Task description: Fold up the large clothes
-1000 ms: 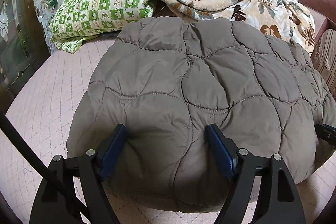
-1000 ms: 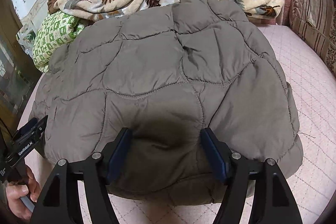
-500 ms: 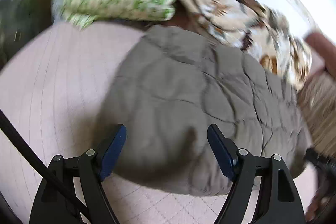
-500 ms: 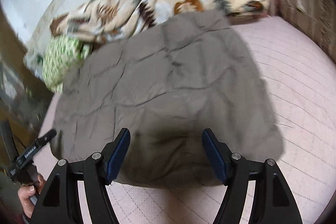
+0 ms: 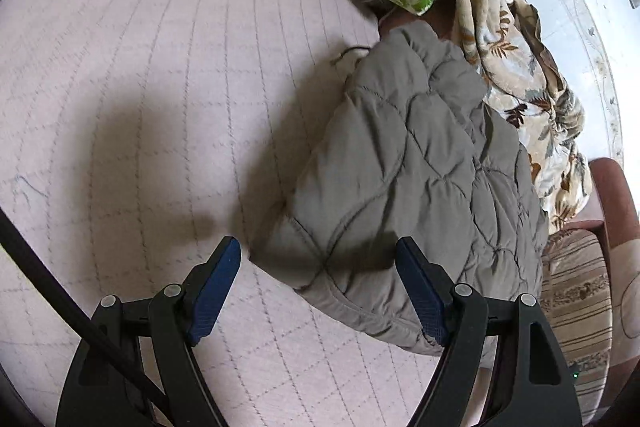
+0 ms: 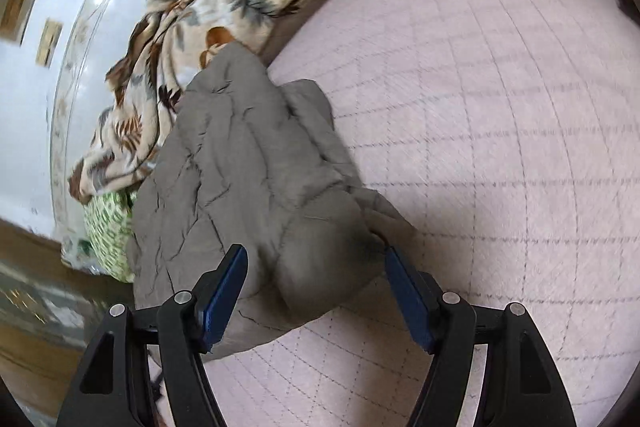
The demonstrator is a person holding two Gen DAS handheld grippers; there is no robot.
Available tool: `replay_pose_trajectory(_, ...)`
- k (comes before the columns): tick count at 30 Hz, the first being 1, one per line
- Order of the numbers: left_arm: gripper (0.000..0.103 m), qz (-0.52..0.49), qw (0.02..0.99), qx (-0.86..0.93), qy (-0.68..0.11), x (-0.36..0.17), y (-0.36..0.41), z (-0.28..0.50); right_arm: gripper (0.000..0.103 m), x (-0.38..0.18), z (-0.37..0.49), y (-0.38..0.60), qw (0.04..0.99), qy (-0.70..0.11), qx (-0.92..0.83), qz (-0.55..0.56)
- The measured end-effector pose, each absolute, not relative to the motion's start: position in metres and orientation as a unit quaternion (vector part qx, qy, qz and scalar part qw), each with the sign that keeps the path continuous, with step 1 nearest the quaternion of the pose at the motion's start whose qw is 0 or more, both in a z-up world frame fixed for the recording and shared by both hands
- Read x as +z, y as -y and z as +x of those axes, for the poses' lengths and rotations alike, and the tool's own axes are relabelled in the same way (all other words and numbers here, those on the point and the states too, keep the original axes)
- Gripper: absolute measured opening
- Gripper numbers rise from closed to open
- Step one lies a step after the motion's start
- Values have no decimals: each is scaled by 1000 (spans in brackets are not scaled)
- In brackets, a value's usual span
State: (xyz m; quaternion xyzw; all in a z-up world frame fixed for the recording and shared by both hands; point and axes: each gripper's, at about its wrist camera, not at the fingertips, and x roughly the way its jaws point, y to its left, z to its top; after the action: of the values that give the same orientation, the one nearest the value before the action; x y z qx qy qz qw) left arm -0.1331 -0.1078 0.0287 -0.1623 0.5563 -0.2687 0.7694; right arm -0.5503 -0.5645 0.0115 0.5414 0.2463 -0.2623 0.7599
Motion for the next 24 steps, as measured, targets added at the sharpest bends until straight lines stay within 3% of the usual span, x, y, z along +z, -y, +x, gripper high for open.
replay_pose_trajectory(11, 84, -205, 762, -271, -552, 5, 118, -129, 89, -28, -535, 567, 736, -209, -233, 600)
replay_pose_trajectory(18, 85, -201, 774, -270, -537, 2, 135, -119, 90, -38, -521, 573, 743, -178, -225, 604)
replay_pose_trajectory(22, 63, -157, 799, -267, -515, 10, 148, -120, 63, -35, -514, 574, 758, -197, -230, 577)
replay_pose_trajectory(24, 53, -88, 829, -262, -486, 25, 163, -130, 55, -25, -508, 570, 776, -220, -244, 538)
